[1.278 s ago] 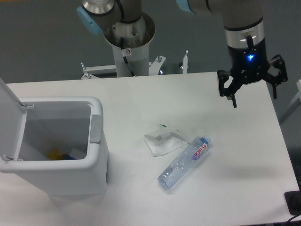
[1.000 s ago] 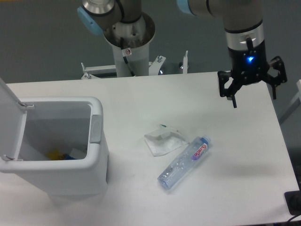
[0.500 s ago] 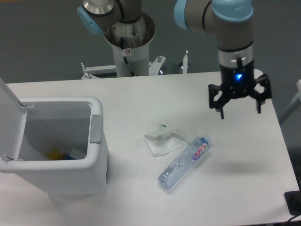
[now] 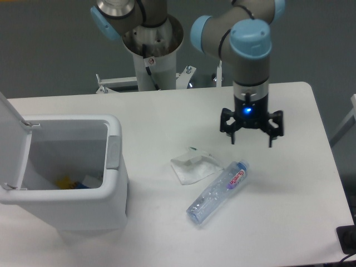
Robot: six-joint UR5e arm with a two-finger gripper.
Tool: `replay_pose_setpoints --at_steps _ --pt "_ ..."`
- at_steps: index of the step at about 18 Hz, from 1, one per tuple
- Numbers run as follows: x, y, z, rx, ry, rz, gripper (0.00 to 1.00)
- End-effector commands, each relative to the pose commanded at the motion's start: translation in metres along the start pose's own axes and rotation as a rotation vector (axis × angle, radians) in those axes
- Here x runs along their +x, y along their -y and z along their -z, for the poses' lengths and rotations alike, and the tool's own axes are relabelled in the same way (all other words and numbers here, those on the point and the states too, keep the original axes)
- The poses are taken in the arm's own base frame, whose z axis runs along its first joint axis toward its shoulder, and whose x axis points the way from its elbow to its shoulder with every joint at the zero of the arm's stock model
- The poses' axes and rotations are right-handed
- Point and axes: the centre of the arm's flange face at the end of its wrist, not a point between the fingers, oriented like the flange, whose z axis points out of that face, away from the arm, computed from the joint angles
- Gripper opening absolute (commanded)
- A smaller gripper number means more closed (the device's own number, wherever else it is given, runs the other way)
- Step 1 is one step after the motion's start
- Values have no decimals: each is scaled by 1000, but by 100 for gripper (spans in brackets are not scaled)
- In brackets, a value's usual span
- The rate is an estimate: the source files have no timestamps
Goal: Place the trash in the trash can
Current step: 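Move the open gripper down over the crumpled clear plastic bag, then close the gripper on the plastic bag and lift it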
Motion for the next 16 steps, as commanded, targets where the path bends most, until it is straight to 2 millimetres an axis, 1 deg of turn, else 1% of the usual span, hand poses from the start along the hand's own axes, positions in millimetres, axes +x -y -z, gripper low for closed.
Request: replay_pose_setpoints --at_steps 2,4,5,7,9,10,12,13,15,16 --pt "9 3 -10 -4 -19 -55 100" --pt "28 18 -41 -2 -83 -183 100" --pt "34 22 -51 -7 -102 -199 100" --pt "44 24 -63 -15 -131 -220 100" --pt "57 32 -77 -21 -161 -251 100" --pt "62 33 -81 -25 -170 -250 100" --pt "72 28 -89 -35 -191 -247 100" --pt "73 27 -88 -36 -188 -246 100" --pt "74 28 -89 -40 -187 -228 72" --pt "75 28 -92 -46 -189 -210 56"
